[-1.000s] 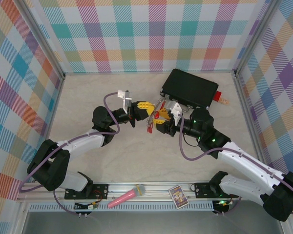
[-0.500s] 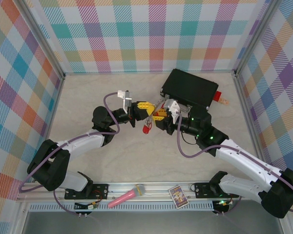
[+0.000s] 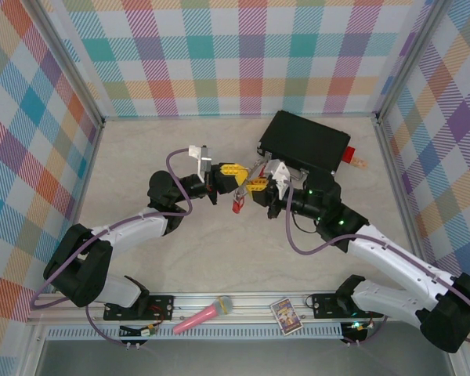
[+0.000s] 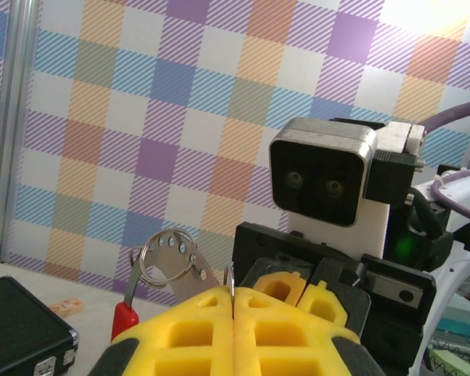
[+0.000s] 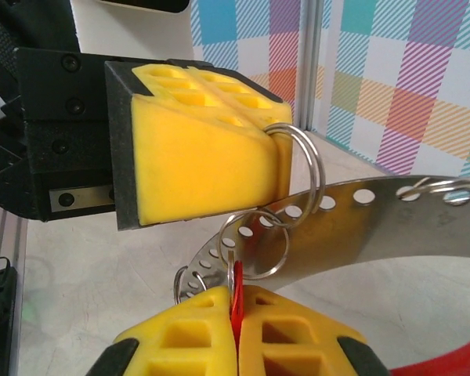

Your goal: Put the keys on the keyring

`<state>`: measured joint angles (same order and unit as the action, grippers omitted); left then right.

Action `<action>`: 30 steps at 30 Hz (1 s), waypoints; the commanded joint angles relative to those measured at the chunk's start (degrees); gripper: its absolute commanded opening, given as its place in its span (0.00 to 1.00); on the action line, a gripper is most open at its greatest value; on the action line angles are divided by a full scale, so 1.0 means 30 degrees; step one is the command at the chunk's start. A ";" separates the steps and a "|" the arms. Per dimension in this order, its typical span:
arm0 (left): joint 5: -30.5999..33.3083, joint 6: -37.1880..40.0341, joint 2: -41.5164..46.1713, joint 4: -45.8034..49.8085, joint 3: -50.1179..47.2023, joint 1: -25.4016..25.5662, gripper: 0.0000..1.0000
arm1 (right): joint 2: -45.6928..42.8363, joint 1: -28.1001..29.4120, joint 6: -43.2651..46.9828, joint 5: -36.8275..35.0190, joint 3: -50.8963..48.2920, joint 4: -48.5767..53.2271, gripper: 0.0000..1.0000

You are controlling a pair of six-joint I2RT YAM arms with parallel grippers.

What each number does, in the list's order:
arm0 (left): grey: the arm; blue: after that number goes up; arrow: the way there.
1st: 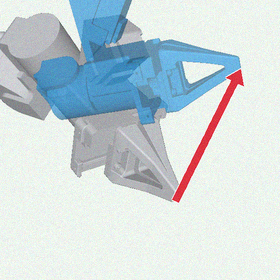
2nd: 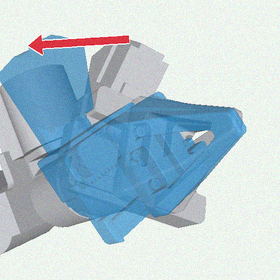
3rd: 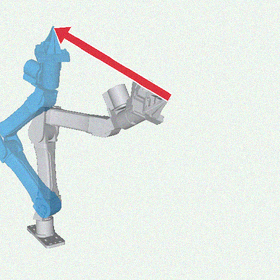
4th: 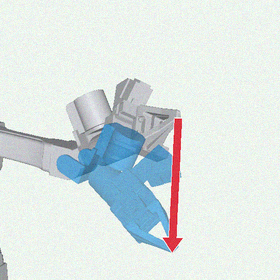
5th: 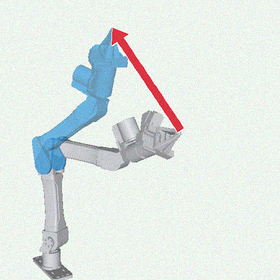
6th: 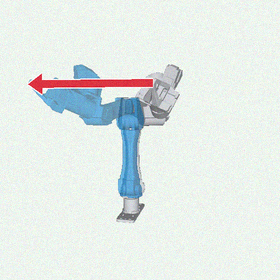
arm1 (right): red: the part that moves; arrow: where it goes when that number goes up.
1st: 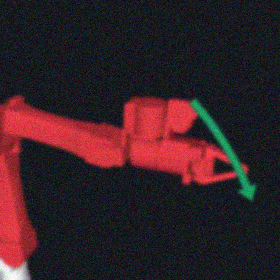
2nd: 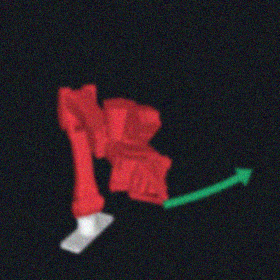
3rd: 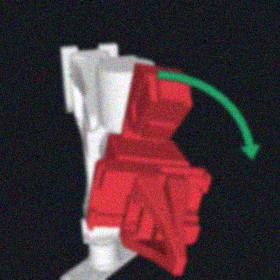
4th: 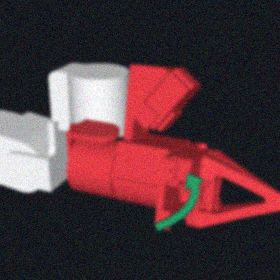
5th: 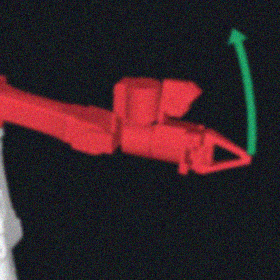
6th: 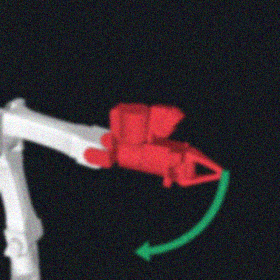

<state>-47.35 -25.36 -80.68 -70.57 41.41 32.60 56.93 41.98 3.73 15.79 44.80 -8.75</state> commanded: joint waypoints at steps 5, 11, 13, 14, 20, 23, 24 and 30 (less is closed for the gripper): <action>-0.0096 0.0691 0.0480 -0.0297 0.0112 0.0150 0.00 | -0.1093 -0.0135 0.1177 -0.0884 0.0880 0.1673 0.00; -0.0473 0.0661 0.0462 -0.0411 0.0172 0.0164 0.00 | -0.1041 -0.0203 0.1759 -0.1101 0.1919 0.3161 0.00; -0.0598 0.0640 0.0469 -0.0494 0.0143 0.0150 0.00 | -0.1046 -0.0263 0.1901 -0.1263 0.2179 0.3513 0.00; -0.0703 0.0611 0.0432 -0.0502 0.0170 0.0152 0.00 | -0.0982 -0.0267 0.2005 -0.1358 0.2406 0.3768 0.00; -0.1172 0.0452 0.0088 -0.0622 0.0235 0.0149 0.00 | -0.0672 -0.0493 0.2358 -0.1704 0.3128 0.4499 0.01; -0.1379 0.0313 -0.0043 -0.0794 0.0307 0.0150 0.00 | -0.0542 -0.0547 0.2634 -0.1778 0.3384 0.4701 0.01; -0.1513 0.0268 -0.0107 -0.0823 0.0325 0.0149 0.00 | -0.0459 -0.0574 0.2734 -0.1778 0.3513 0.4858 0.01; -0.2005 -0.0094 -0.0438 -0.0867 0.0587 0.0178 0.00 | -0.0011 -0.0578 0.3232 -0.1311 0.4269 0.5522 0.01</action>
<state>-51.07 -24.82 -81.38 -70.32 41.41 32.60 56.40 40.47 11.60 10.98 54.87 6.61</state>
